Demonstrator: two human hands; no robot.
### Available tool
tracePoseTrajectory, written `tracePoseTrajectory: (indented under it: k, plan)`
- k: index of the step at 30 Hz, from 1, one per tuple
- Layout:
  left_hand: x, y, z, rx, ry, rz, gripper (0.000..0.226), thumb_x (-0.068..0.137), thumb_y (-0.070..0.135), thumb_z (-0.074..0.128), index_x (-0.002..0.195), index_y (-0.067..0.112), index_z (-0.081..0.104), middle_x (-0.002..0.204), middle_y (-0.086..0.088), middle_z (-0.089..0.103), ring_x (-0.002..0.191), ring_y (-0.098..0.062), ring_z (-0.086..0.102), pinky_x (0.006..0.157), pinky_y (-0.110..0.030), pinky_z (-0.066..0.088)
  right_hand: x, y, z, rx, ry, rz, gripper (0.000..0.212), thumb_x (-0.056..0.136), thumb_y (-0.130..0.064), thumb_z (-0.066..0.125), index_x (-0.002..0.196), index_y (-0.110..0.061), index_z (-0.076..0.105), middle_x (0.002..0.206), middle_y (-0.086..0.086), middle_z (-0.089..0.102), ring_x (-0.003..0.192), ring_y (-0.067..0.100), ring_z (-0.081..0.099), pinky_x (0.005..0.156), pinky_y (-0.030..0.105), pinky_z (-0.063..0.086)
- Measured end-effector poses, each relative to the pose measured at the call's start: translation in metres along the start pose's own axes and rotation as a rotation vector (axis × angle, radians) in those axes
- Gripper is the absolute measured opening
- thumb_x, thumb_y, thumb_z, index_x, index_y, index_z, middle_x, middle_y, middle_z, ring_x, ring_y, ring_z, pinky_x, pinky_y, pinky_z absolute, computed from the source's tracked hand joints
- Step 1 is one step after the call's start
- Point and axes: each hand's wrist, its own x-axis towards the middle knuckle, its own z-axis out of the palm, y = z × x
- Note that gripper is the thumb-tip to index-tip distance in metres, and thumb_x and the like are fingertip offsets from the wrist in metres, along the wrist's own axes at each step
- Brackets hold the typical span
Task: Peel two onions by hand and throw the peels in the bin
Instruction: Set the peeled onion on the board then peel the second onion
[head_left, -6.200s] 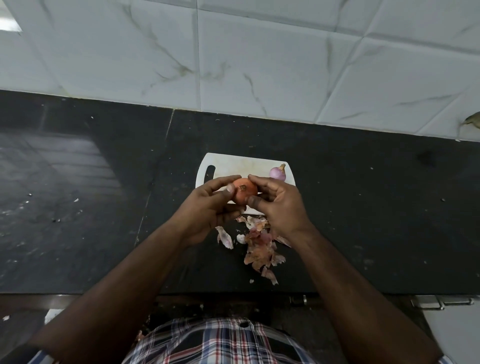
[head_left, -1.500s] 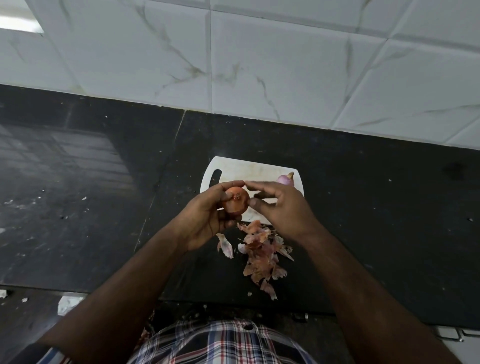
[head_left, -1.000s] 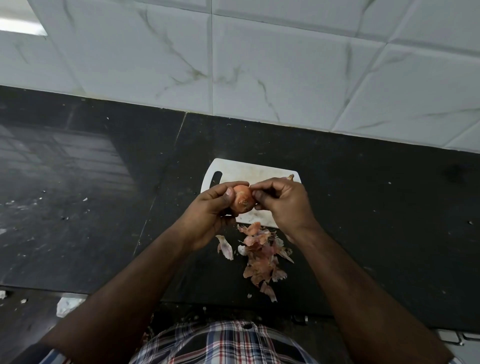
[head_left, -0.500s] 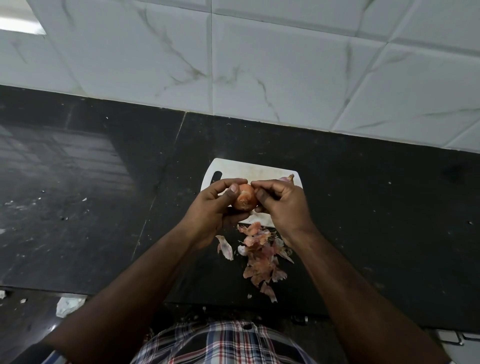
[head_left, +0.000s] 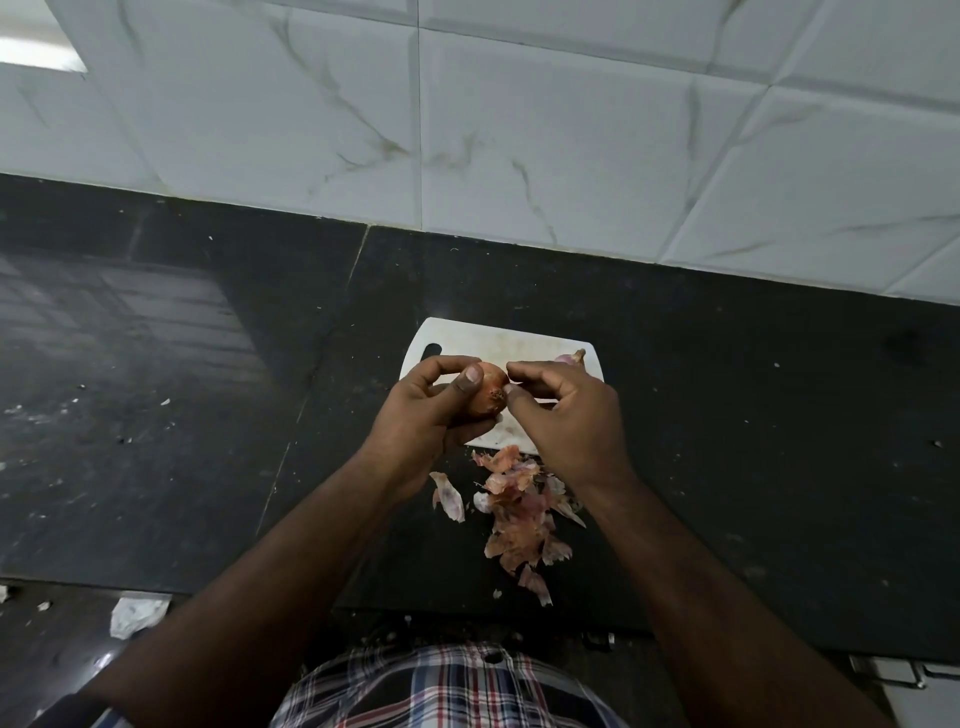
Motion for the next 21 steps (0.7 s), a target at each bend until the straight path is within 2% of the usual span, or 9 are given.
tracePoseTrajectory:
  k: [3, 8, 11, 14, 17, 21]
  plan:
    - [-0.001, 0.0, 0.0, -0.004, -0.015, 0.006, 0.039, 0.083, 0.026, 0.069, 0.116, 0.005, 0.063, 0.099, -0.012, 0.074, 0.095, -0.025, 0.072, 0.083, -0.04, 0.061, -0.003, -0.003, 0.002, -0.031, -0.003, -0.011, 0.025, 0.088, -0.014, 0.068, 0.112, -0.014, 0.075, 0.104, -0.005, 0.075, 0.094, 0.0, 0.068, 0.083, 0.001, 0.044]
    - [-0.003, 0.001, 0.002, -0.029, -0.045, 0.032, 0.029, 0.085, 0.023, 0.067, 0.109, 0.006, 0.062, 0.094, -0.006, 0.077, 0.092, -0.023, 0.073, 0.08, -0.038, 0.062, -0.006, -0.007, 0.005, -0.164, 0.029, -0.128, 0.023, 0.09, -0.011, 0.064, 0.11, -0.01, 0.075, 0.104, 0.002, 0.075, 0.097, 0.009, 0.067, 0.089, 0.001, 0.04]
    - [-0.004, 0.001, 0.003, -0.03, -0.052, 0.039, 0.026, 0.088, 0.02, 0.066, 0.109, 0.006, 0.061, 0.093, -0.004, 0.077, 0.091, -0.023, 0.074, 0.08, -0.038, 0.062, -0.006, -0.006, 0.005, -0.183, 0.041, -0.147, 0.021, 0.09, -0.009, 0.064, 0.108, -0.009, 0.075, 0.103, 0.003, 0.075, 0.096, 0.01, 0.065, 0.087, 0.007, 0.044]
    - [-0.004, -0.001, 0.003, -0.049, -0.042, 0.024, 0.034, 0.085, 0.021, 0.068, 0.113, 0.004, 0.06, 0.095, -0.01, 0.076, 0.093, -0.026, 0.073, 0.081, -0.039, 0.062, -0.007, -0.004, 0.006, -0.193, 0.051, -0.147, 0.02, 0.09, -0.009, 0.064, 0.106, -0.01, 0.076, 0.1, 0.002, 0.074, 0.094, 0.01, 0.065, 0.084, 0.008, 0.044]
    - [-0.005, -0.005, 0.001, -0.063, -0.045, 0.0, 0.033, 0.084, 0.022, 0.069, 0.112, 0.006, 0.061, 0.095, -0.012, 0.075, 0.093, -0.03, 0.072, 0.08, -0.039, 0.063, -0.006, -0.003, 0.006, -0.202, 0.076, -0.143, 0.02, 0.09, -0.004, 0.064, 0.105, -0.009, 0.075, 0.098, 0.003, 0.074, 0.093, 0.012, 0.067, 0.083, 0.022, 0.054]
    - [-0.004, -0.007, 0.0, -0.066, -0.053, -0.019, 0.028, 0.085, 0.022, 0.069, 0.109, 0.008, 0.064, 0.099, -0.012, 0.075, 0.096, -0.037, 0.072, 0.084, -0.043, 0.062, -0.001, 0.004, -0.001, -0.069, 0.068, 0.02, 0.021, 0.091, -0.008, 0.066, 0.11, -0.013, 0.075, 0.101, -0.002, 0.075, 0.09, 0.006, 0.07, 0.083, 0.03, 0.06]
